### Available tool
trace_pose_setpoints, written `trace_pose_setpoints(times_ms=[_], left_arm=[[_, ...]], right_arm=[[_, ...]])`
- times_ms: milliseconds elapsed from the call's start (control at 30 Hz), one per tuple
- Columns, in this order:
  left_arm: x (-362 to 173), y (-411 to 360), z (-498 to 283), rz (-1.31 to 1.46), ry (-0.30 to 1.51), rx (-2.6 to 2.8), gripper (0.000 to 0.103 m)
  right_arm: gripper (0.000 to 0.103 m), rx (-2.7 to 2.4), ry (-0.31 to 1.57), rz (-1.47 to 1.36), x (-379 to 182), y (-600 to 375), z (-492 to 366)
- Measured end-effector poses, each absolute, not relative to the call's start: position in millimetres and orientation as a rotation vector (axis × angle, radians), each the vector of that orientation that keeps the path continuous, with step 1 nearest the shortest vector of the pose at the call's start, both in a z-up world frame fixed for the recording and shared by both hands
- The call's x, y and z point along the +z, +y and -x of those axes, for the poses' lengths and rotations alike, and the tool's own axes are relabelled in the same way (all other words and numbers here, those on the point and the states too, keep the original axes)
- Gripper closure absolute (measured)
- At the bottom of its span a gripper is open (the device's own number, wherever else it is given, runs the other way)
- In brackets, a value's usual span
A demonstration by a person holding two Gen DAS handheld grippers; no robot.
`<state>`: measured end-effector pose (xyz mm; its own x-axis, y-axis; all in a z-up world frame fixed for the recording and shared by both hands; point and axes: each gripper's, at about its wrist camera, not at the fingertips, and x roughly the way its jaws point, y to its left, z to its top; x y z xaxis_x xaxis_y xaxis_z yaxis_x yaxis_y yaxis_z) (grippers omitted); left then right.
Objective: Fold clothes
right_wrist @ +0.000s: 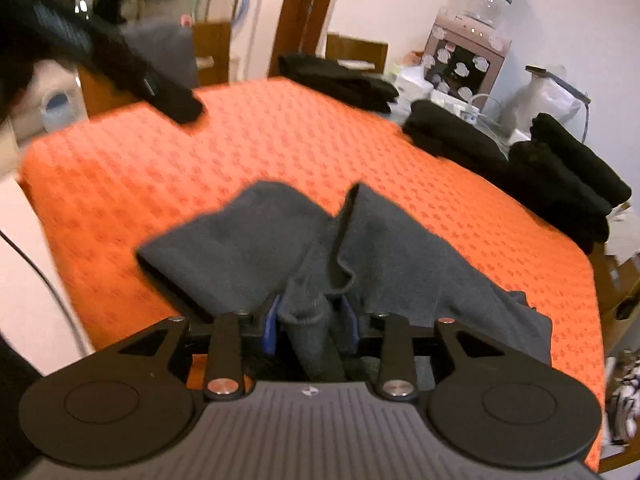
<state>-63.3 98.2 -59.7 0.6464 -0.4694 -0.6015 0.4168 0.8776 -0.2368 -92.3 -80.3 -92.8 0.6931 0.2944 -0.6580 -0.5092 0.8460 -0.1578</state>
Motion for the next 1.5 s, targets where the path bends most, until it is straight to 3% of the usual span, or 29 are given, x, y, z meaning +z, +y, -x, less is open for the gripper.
trace_pose_setpoints(times_ms=[167, 267, 367, 567, 733, 833, 1033, 1100, 1500], left_arm=[[-66.4, 51.0, 56.9, 0.066, 0.71, -0.607, 0.048], [-70.6, 17.8, 52.7, 0.041, 0.723, -0.667, 0.065], [-76.4, -13.2, 47.0, 0.04, 0.746, -0.697, 0.07], [-109.8, -44.7, 37.0, 0.06, 0.867, -0.575, 0.071], [-127.9, -33.5, 45.6, 0.161, 0.9, -0.414, 0.085], [-126.0, -31.6, 54.5, 0.222, 0.887, -0.339, 0.085], [-109.8, -20.6, 78.3, 0.28, 0.777, -0.19, 0.064], [-112.7, -19.2, 74.9, 0.3, 0.795, -0.149, 0.063], [-122.0, -31.1, 61.8, 0.325, 0.797, -0.09, 0.06]], right_arm=[[0.064, 0.462, 0.649, 0.254, -60.5, -122.5, 102.1], [0.064, 0.455, 0.672, 0.183, -52.3, -161.1, 100.5], [0.064, 0.451, 0.705, 0.129, -50.7, -197.7, 90.9], [0.064, 0.479, 0.749, 0.086, -53.1, -264.8, 57.9], [0.064, 0.486, 0.794, 0.059, -62.4, -308.0, 22.5], [0.064, 0.477, 0.817, 0.035, -69.6, -326.4, -2.6], [0.066, 0.482, 0.891, -0.021, -82.6, -347.9, -58.1], [0.071, 0.505, 0.925, -0.032, -87.6, -347.9, -74.2], [0.071, 0.621, 1.06, -0.043, -117.1, -316.5, -110.9]])
